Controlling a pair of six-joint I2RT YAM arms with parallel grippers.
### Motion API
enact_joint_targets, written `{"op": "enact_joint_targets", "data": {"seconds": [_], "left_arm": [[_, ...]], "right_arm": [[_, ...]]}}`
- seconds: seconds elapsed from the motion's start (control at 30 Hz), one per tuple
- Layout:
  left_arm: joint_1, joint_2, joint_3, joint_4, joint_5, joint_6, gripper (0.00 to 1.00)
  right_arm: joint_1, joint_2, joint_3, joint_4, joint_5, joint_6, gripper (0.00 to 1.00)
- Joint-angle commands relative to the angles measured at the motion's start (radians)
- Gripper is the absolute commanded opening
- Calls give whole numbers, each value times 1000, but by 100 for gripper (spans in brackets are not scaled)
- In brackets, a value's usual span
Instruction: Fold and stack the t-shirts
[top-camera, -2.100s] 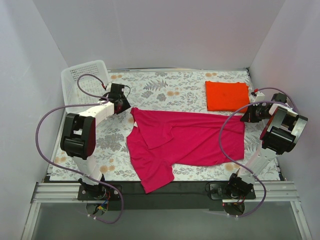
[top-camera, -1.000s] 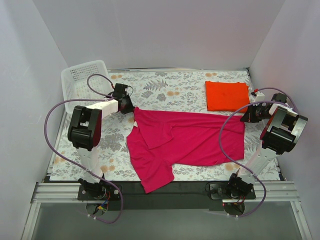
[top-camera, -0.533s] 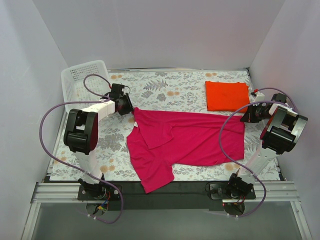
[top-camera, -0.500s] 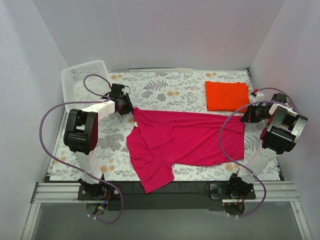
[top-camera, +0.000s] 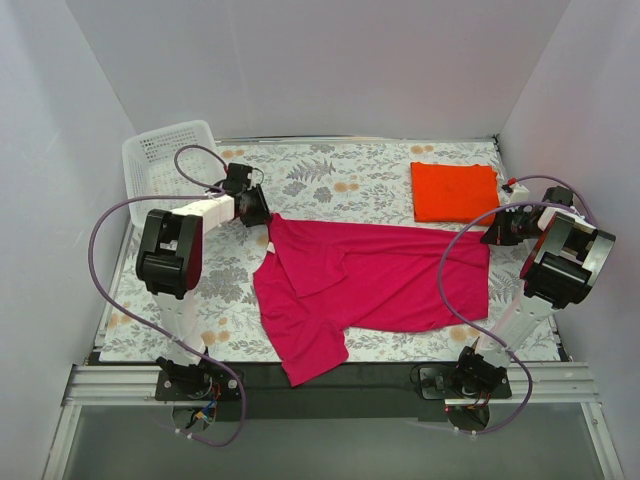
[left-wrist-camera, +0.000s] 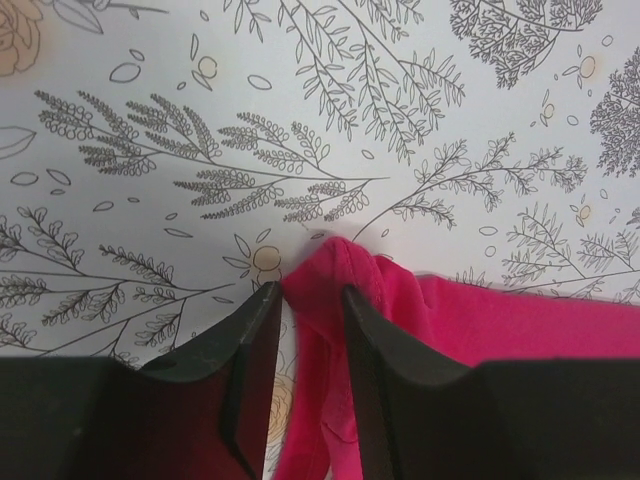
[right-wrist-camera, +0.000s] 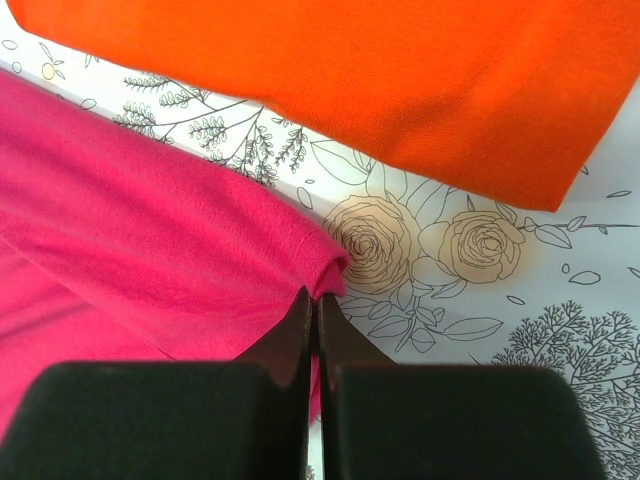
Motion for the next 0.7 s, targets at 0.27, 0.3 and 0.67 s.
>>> {"op": "enact_joint_targets", "data": {"seconds": [0.27, 0.3, 0.67], "left_arm": [[3, 17, -17, -66, -61, 37, 0], [3, 1, -22, -65, -99, 37, 0], [3, -249, -175, -45, -274, 7, 0]], "right_arm": [[-4, 11, 32, -8, -12, 1, 1], [-4, 9, 32, -8, -10, 1, 1], [-4, 6, 32, -6, -5, 0, 1]]}}
